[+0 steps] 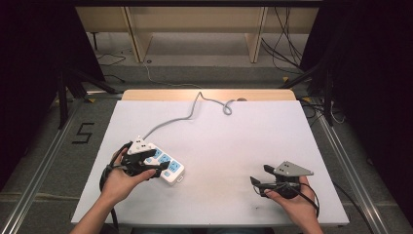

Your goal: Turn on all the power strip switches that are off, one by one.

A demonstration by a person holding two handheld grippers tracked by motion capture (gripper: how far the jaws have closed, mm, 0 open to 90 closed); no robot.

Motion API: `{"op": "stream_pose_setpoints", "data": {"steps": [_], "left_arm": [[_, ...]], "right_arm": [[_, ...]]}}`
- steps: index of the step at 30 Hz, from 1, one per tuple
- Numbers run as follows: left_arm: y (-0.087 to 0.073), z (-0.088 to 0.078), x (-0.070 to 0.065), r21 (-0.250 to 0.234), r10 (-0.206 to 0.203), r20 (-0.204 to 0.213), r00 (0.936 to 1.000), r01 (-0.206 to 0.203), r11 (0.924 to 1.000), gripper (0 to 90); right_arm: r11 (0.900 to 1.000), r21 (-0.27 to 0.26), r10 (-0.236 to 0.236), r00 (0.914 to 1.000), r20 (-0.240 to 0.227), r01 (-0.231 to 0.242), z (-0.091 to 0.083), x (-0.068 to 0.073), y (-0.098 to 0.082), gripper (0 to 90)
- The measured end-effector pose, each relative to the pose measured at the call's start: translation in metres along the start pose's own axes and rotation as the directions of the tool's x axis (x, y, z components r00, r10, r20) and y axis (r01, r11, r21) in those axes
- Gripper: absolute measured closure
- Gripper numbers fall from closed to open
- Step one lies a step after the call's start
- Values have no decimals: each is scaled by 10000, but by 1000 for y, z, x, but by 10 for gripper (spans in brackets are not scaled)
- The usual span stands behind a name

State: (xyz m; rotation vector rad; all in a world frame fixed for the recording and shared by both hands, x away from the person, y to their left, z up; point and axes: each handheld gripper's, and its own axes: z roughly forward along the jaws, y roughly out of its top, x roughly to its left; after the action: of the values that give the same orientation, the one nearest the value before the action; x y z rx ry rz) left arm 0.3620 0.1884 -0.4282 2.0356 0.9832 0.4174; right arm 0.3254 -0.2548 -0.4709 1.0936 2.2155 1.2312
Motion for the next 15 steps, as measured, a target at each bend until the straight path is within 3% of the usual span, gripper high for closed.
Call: {"op": "stream_pose_setpoints", "data": {"steps": [4, 15], "left_arm": [[-11, -3, 4, -158, 91, -67, 9999, -92, 9998, 234], [-36, -12, 8, -515, 183, -290, 9994, -198, 9985, 205]], "right_arm": [[10000, -13, -4, 10000, -14, 4, 0, 0, 0, 317], [10000, -46, 21, 10000, -21, -21, 0, 1, 0, 312]]}}
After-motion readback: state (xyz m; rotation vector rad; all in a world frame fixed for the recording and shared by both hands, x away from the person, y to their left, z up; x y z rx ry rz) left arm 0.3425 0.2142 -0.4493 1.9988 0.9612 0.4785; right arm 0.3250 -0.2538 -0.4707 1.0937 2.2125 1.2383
